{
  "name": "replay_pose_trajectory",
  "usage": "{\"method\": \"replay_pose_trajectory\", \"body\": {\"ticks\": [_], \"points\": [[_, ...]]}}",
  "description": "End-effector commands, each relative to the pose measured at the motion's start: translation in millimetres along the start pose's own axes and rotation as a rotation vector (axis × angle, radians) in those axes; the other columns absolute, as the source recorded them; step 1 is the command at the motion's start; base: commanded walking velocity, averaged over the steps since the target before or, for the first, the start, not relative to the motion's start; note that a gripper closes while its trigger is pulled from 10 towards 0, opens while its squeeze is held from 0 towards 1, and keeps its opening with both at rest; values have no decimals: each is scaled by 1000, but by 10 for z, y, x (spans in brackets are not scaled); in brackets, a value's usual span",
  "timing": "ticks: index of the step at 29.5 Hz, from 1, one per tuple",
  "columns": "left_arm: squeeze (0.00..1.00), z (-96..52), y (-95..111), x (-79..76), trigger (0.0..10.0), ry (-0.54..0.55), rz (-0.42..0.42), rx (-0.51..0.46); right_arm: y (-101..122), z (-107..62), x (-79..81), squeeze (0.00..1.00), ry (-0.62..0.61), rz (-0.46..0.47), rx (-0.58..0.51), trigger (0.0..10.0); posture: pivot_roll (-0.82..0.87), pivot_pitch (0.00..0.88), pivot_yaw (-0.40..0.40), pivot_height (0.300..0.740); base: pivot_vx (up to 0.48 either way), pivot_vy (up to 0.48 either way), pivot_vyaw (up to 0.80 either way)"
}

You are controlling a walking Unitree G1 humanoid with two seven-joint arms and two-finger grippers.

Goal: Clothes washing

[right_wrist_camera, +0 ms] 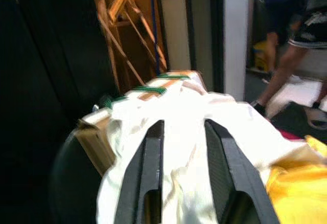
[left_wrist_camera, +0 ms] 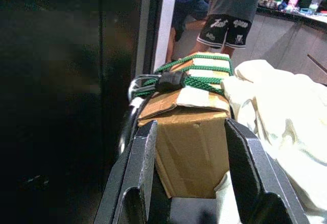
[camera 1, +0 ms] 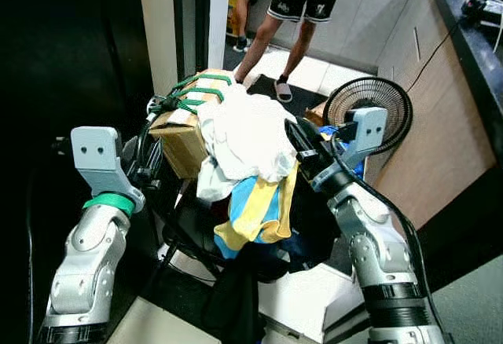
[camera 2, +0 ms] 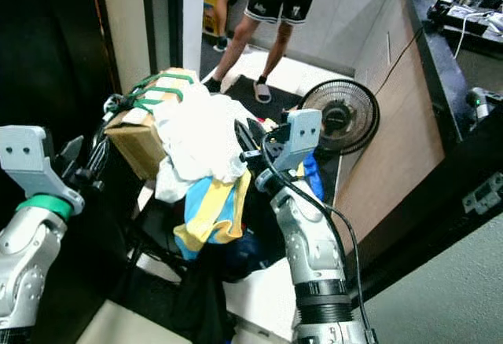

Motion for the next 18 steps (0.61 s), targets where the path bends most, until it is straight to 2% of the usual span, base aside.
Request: {"method": "replay_pose_trajectory", "body": {"ticks": [1, 2, 8, 10, 18], "points": [[0, -24, -24, -4, 10000, -4, -5, 7, -40, -8, -118, 702, -44, -19, 23, 10000, 88, 0, -67, 740, 0, 0, 0], [0, -27, -25, 3, 10000, -3, -4, 8, -40, 15, -167, 1000, -62, -12, 19, 10000, 88, 0, -69, 740, 0, 0, 0], [0, -26, -25, -1, 10000, -13, -2, 14, -83, 140, -273, 1000, -89, 3, 38, 10000, 88, 0, -64, 740, 0, 0, 0], [0, -30, -34, -56, 10000, -48, -2, 28, -139, 264, -325, 1000, -98, 4, 82, 10000, 85, 0, -45, 740, 0, 0, 0], [0, -61, -63, -174, 10000, -114, -8, 57, -83, 487, -381, 1000, -118, 35, 119, 10000, 90, 49, -30, 740, 0, 0, 0]]}}
Point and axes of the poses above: a point about 5 cm out from each wrist's last joint towards the gripper, its own z axis pointing out of the wrist towards the gripper, its own y axis along the axis of the wrist's last joint, x = y × z, the point moved 6 cm from there along z, pointing out of the wrist towards the gripper, and after that the axes turned 3 degrees about -z, right-handed, at the moved point
